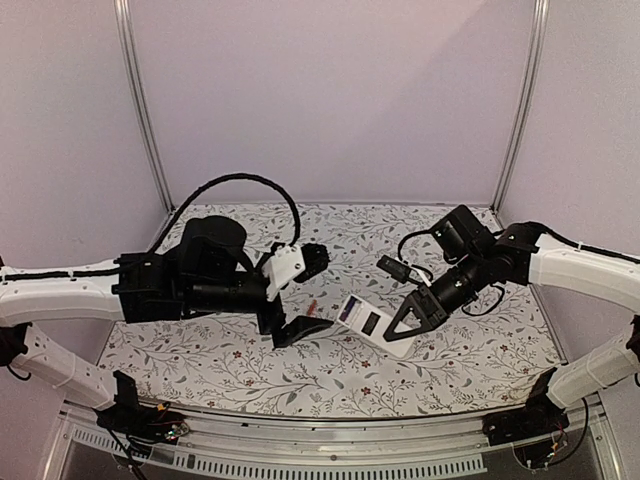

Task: Load the batteries into the remote control
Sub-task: Pass from the right arm to the left

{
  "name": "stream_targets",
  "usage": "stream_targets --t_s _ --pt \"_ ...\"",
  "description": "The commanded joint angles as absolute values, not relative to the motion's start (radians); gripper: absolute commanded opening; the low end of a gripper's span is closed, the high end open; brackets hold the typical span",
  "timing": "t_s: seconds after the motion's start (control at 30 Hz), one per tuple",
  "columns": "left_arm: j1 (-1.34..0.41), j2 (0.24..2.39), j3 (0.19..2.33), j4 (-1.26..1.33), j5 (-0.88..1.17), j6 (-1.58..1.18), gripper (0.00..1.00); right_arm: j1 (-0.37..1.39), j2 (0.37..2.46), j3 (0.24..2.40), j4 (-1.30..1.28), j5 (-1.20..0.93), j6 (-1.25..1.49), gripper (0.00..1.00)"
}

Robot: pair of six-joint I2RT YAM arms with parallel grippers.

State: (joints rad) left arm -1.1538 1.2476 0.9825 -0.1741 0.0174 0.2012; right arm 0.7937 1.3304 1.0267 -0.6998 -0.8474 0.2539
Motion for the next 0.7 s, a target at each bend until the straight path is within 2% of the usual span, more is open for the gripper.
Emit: stream_targets --t_s 0.0,0.67 --pt "-1.213 1.263 0.972 -0.201 -0.028 0.382 1.0 0.799 1.311 1.01 -0.7 -0.865 0.254 0.0" --pt "-1.307 1.428 1.062 -0.254 -0.097 0.615 1.0 0.799 1.31 0.986 -0.697 -0.892 0.277 0.0"
